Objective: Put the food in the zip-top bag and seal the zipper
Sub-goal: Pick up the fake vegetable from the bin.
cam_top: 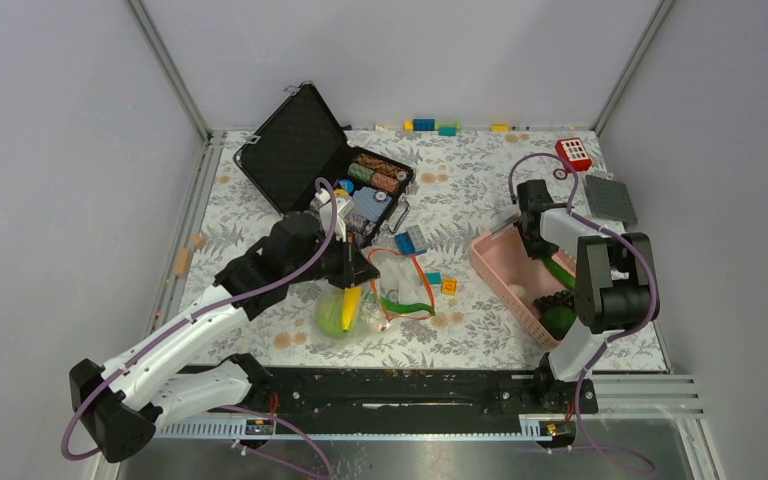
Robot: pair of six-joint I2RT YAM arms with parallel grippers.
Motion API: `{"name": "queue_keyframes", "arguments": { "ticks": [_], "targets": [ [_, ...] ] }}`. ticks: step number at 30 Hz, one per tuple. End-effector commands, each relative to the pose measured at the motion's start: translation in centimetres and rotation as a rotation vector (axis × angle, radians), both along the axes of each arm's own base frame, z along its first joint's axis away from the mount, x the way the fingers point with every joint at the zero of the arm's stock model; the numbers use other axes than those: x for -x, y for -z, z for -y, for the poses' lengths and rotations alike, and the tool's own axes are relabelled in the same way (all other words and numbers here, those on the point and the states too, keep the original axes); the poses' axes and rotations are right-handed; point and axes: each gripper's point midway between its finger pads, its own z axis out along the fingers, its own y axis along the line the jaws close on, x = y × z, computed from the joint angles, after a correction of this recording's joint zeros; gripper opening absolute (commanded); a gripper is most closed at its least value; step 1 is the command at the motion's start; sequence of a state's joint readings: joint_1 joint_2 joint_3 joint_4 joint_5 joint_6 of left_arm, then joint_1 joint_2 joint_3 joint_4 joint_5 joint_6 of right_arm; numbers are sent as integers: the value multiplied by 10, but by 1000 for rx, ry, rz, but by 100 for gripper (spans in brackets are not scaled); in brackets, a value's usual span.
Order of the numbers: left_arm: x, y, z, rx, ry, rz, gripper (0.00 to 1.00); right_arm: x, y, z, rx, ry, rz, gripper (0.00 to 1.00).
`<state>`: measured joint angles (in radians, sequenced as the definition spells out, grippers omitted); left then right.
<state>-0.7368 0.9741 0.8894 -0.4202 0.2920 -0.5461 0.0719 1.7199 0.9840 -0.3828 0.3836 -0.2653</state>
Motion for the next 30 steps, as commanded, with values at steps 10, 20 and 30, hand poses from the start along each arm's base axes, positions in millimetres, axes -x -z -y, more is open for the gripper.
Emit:
{"name": "queue_keyframes", "arguments": {
  "ticks": [10,20,30],
  "targets": [
    [-3,-18,3,55,11,68,0,16,-46,-5,-61,76,61,0],
    [-3,-18,7,61,26,55,0,30,-93,-28,-226,72,309,0],
    [-3,-18,8,66,24,45,0,27,-167,-79,-505,-128,648,0]
  ]
}}
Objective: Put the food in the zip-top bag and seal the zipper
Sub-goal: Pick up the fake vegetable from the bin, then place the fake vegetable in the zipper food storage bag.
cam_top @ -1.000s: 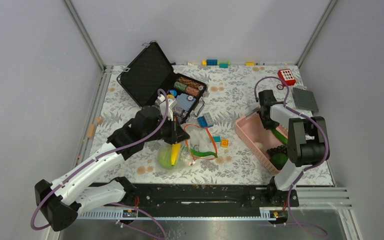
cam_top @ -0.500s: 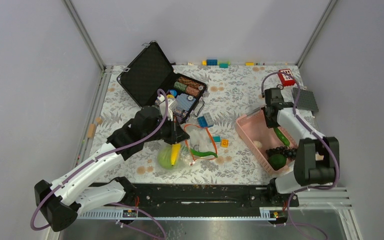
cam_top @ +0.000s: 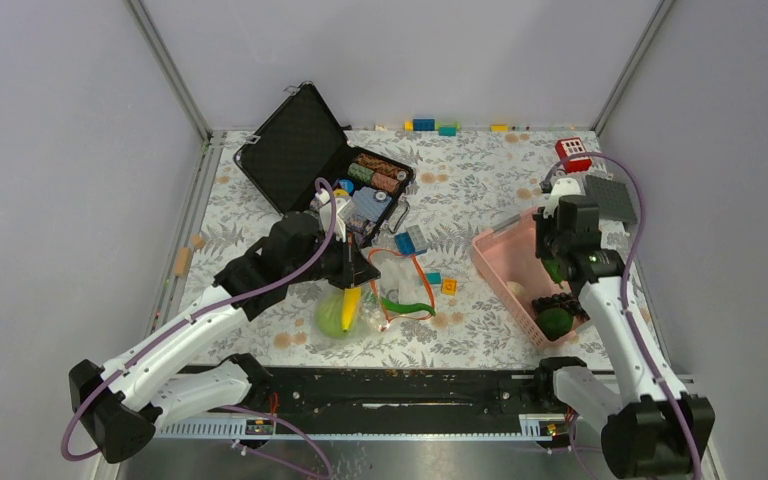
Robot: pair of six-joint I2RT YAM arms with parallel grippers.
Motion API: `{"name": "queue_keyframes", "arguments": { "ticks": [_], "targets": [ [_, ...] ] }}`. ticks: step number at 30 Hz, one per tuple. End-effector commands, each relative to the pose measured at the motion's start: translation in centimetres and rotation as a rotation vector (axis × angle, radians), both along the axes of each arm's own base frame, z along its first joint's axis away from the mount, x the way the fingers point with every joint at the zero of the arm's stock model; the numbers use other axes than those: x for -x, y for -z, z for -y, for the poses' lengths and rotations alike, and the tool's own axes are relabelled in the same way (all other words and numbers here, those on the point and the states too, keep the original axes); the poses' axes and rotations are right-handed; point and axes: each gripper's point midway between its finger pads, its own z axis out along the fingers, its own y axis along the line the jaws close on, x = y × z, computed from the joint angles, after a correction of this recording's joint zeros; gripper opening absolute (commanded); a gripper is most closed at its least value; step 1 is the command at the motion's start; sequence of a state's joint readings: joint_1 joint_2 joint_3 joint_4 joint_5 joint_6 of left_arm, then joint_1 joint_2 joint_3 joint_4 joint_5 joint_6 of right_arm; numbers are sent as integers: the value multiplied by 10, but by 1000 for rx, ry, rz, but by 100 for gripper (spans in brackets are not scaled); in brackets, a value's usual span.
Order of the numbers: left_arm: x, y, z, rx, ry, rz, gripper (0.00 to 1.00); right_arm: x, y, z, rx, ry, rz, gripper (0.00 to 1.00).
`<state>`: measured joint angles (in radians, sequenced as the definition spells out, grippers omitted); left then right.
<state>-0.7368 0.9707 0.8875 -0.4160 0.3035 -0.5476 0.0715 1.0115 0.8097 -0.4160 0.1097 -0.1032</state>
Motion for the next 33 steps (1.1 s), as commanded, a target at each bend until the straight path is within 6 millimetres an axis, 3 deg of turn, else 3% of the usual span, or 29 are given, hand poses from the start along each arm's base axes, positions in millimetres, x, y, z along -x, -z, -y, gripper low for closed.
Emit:
{"name": "queue_keyframes", "arguments": {
  "ticks": [1,6,12,17,20,24,27,33],
  "targets": [
    [-5,-17,7,58,13,48,0,-7,-44,-36,-150,-138,177,0],
    [-5,-18,8,63,15,49,0,10,-84,-79,-295,-299,286,0],
    [-6,-21,9,70,11,55,0,51,-135,-164,-500,-633,398,0],
    [-7,-21,9,70,10,51,0,96,-159,-243,-617,-975,465,0],
    [-6,-20,8,71,5,49,0,113,-171,-274,-646,-1112,522,0],
    [-9,-19,7,77,-23,49,0,130,-178,-298,-683,-1221,560,0],
    [-8,-21,7,87,-17,50,0,137,-172,-310,-698,-1266,564,0],
    [-2,-27,6,107,-4,55,0,128,-148,-319,-699,-1222,543,0]
  ]
}}
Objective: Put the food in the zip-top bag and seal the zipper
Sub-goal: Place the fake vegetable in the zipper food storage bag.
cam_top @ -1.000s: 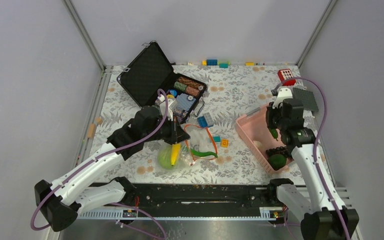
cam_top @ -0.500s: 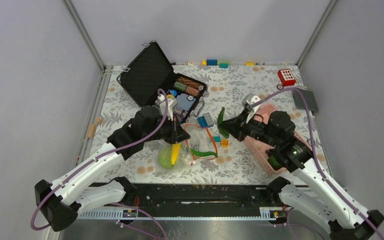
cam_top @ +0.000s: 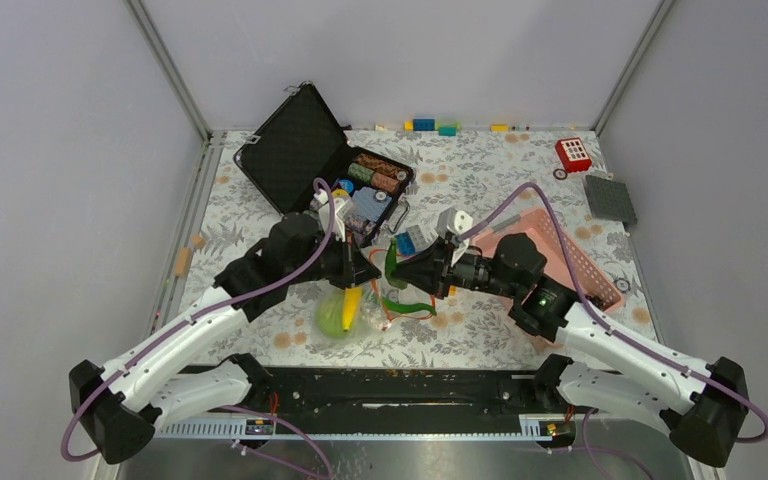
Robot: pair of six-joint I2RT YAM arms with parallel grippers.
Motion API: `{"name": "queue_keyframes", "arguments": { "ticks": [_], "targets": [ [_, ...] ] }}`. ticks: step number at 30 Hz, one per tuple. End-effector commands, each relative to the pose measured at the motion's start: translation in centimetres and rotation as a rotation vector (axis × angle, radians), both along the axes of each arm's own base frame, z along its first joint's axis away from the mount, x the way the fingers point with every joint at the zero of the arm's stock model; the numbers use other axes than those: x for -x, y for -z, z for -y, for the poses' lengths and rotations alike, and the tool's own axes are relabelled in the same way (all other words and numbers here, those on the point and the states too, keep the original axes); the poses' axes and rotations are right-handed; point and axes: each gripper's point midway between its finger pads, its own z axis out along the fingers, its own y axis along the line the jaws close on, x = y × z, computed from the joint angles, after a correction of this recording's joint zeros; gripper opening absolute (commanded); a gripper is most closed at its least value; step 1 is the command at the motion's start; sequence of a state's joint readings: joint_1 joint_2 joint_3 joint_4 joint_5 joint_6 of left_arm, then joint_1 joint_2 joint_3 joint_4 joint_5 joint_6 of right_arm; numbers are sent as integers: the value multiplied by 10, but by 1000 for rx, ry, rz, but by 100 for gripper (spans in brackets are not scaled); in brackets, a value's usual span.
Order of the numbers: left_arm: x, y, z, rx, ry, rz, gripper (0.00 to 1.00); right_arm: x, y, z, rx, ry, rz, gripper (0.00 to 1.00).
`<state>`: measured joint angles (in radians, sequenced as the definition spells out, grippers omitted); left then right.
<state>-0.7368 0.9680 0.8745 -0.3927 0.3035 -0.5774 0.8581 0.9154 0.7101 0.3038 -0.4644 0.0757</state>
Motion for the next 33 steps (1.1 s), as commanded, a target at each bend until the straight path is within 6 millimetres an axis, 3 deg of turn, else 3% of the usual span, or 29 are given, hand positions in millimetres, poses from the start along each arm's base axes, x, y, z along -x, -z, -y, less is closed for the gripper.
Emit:
{"name": "queue_keyframes", "arguments": {
  "ticks": [1,9,16,19,24,25,27,29,30,33],
  "targets": [
    [-1,-27,4,89,7,70,0,-7,-5,-8,-69,21,39,0],
    [1,-23,2,91,0,54,0,-21,34,-20,-25,79,-38,5],
    [3,-26,1,96,2,58,0,-32,48,-22,4,136,-92,42],
    [3,-27,0,97,0,62,0,-31,48,-24,17,132,-107,50],
    [4,-29,-1,100,0,68,0,-31,45,-24,22,139,-120,56],
    [4,-28,-1,98,-1,67,0,-30,44,-23,27,144,-123,61],
    [3,-28,-1,98,-1,68,0,-31,39,-17,29,168,-134,73],
    [2,-27,0,95,-3,66,0,-34,31,-7,31,225,-151,94],
    [2,-26,0,93,-2,64,0,-36,30,0,41,263,-160,99],
    [2,-26,1,96,2,66,0,-49,27,32,75,436,-176,100]
  ]
}}
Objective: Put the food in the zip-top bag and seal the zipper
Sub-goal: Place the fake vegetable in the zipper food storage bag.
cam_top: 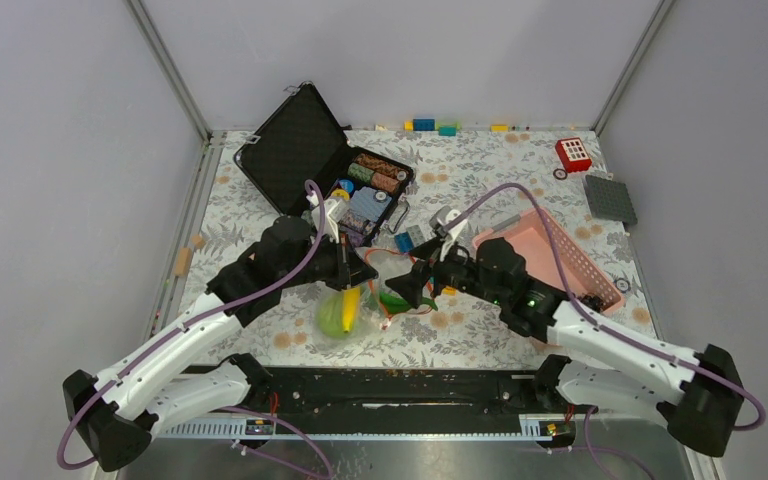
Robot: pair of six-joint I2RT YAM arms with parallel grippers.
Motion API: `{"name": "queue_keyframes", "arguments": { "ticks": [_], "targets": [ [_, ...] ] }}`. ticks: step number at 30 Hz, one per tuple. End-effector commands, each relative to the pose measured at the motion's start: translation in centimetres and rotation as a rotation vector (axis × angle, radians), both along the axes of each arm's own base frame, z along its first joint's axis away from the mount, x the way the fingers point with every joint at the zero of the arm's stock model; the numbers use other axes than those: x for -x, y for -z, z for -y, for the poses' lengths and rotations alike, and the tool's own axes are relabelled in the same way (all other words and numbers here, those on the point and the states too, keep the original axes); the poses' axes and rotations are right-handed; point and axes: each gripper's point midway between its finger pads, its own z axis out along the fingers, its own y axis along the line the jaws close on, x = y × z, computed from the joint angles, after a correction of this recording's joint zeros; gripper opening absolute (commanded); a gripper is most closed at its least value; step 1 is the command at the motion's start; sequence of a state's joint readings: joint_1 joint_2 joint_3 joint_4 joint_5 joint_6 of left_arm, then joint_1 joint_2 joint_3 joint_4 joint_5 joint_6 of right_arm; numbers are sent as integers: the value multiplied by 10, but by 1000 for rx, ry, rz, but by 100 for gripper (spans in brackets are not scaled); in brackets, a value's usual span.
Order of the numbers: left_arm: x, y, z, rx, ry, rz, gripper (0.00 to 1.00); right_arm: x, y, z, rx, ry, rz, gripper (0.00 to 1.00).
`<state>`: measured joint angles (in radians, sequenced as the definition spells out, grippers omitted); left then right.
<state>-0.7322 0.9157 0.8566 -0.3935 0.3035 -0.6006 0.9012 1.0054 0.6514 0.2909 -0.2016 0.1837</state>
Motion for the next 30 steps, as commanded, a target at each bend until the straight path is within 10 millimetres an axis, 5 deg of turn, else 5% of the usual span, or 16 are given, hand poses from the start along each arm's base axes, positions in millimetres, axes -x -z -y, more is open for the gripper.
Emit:
{"name": "queue_keyframes", "arguments": {
  "ticks": [1,7,16,24,30],
  "targets": [
    [-4,-19,7,64,16,61,0,-25,-33,48,24,298,4,100],
    [-5,-18,8,63,19,63,0,-51,-18,160,235,837,-46,100],
    [-4,-13,10,56,28,49,0,-47,38,256,329,1179,-471,100],
    [-1,-10,13,54,53,37,0,-65,81,290,443,1277,-677,98],
    [-1,-12,13,58,56,41,0,-86,115,282,404,1208,-837,95]
  ]
}}
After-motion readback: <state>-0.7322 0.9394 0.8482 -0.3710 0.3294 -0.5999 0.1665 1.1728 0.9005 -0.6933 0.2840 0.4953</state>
